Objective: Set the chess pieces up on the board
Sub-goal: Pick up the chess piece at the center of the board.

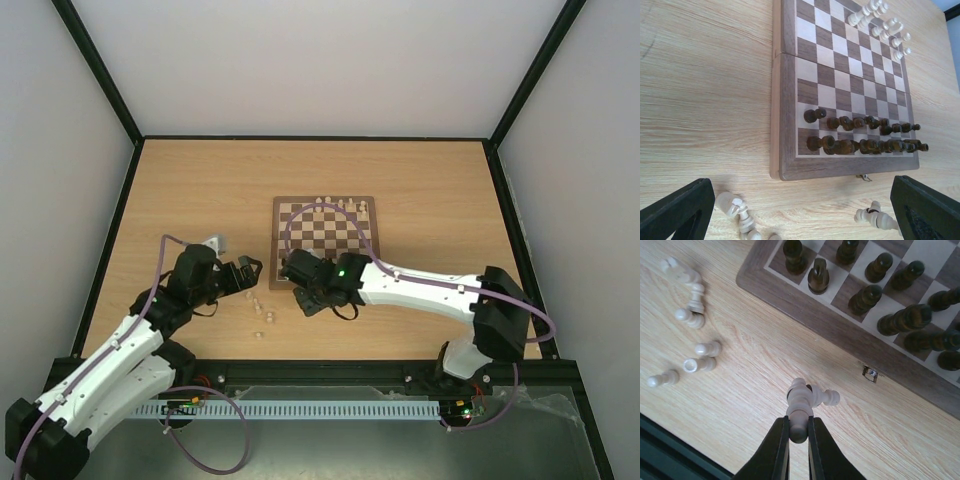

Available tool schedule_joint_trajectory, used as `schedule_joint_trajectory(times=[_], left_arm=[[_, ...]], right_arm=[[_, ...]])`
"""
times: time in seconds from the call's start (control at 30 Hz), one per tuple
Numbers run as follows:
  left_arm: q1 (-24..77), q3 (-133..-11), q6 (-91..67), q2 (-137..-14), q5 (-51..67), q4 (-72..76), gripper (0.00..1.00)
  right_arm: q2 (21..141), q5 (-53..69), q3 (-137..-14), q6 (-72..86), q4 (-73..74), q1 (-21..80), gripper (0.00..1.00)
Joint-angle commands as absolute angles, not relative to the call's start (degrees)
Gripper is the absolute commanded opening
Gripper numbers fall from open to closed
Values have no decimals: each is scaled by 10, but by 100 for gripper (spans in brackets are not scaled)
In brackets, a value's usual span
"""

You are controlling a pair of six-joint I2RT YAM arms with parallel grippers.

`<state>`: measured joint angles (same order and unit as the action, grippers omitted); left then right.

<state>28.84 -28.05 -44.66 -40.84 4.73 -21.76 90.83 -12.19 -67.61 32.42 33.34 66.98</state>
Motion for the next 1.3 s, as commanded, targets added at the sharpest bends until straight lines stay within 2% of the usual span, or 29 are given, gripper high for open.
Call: schedule_joint_trajectory(times=[0.0,0.2,0.5,0.8,1.07,1.27], left_arm=[[292,-277,-428,-391,79,-200,100],[304,-259,-432,-364,128,-173,99],[306,-256,-447,-312,159,-181,100],[311,-245,-449,-303,164,-183,99],[332,-231,-466,-277,158,-195,99],[364,-223,-473,-266,159,-184,98]], right_arm=[[882,-135,-673,336,375,669,4],[831,-115,-632,334,336,656,4],[702,-6,-480,347,209,583,4],[745,67,-428,354,132,571,4],[792,38,-416,372,114,571,2],[727,39,-385,391,91,568,2]])
